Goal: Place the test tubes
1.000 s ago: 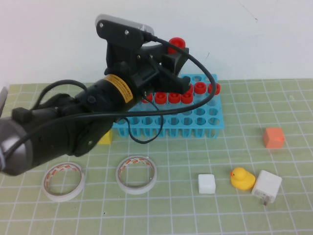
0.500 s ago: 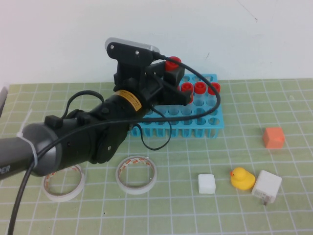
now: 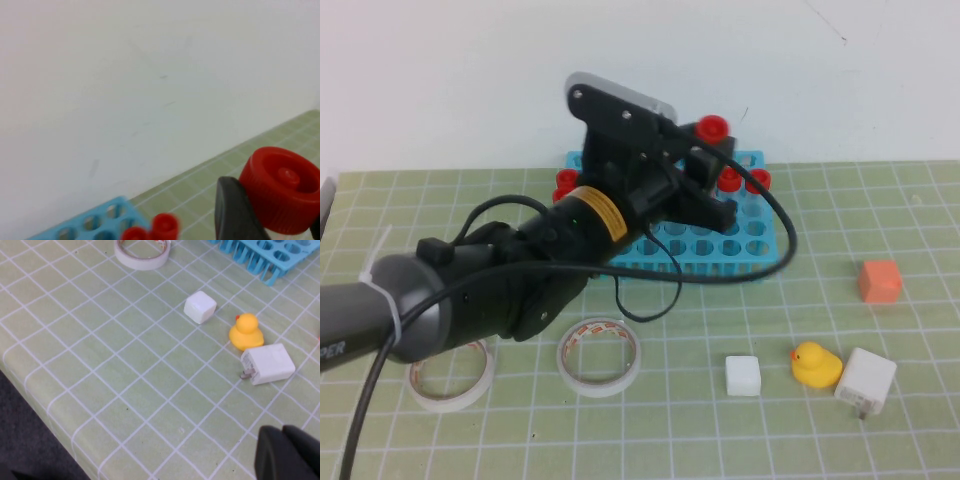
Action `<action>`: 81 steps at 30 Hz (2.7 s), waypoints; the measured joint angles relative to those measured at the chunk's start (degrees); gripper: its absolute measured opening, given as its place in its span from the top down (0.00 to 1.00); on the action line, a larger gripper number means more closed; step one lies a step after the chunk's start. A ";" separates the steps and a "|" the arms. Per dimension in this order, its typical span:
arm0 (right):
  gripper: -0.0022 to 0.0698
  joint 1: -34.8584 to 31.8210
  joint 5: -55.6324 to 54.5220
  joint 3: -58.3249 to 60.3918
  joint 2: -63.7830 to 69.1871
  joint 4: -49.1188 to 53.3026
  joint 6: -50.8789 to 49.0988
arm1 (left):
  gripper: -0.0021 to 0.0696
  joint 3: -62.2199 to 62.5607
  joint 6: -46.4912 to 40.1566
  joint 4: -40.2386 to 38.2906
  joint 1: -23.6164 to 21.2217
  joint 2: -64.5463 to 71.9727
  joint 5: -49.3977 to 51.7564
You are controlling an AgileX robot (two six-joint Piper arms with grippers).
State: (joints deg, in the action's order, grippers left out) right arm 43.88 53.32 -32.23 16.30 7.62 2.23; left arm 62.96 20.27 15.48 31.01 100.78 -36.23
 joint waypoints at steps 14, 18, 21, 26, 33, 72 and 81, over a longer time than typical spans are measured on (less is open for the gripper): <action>0.97 0.00 0.00 0.00 0.00 -0.09 0.00 | 0.59 3.41 18.14 14.71 -0.63 5.83 -6.67; 0.97 0.00 0.00 0.00 0.00 -0.09 0.00 | 0.59 8.08 20.36 18.56 -0.61 8.66 -5.34; 0.97 0.00 0.00 0.00 0.00 -0.09 0.00 | 0.59 10.17 21.97 20.95 -0.76 10.24 -4.66; 0.97 0.00 0.00 0.00 0.00 -0.09 0.00 | 0.59 10.44 24.63 20.37 -2.68 11.51 -5.07; 0.97 0.00 0.00 0.00 0.00 -0.09 0.00 | 0.59 14.32 32.73 25.48 -7.61 16.49 -10.17; 0.97 0.00 0.00 0.00 0.00 -0.09 0.00 | 0.59 23.96 26.47 23.35 -7.07 30.07 -11.84; 0.97 0.00 0.00 0.00 0.00 -0.09 0.00 | 0.59 23.96 25.76 24.77 -7.07 30.05 -11.99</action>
State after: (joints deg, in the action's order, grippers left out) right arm 43.88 53.32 -32.23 16.30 7.52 2.23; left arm 86.91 46.03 40.25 23.94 130.83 -48.22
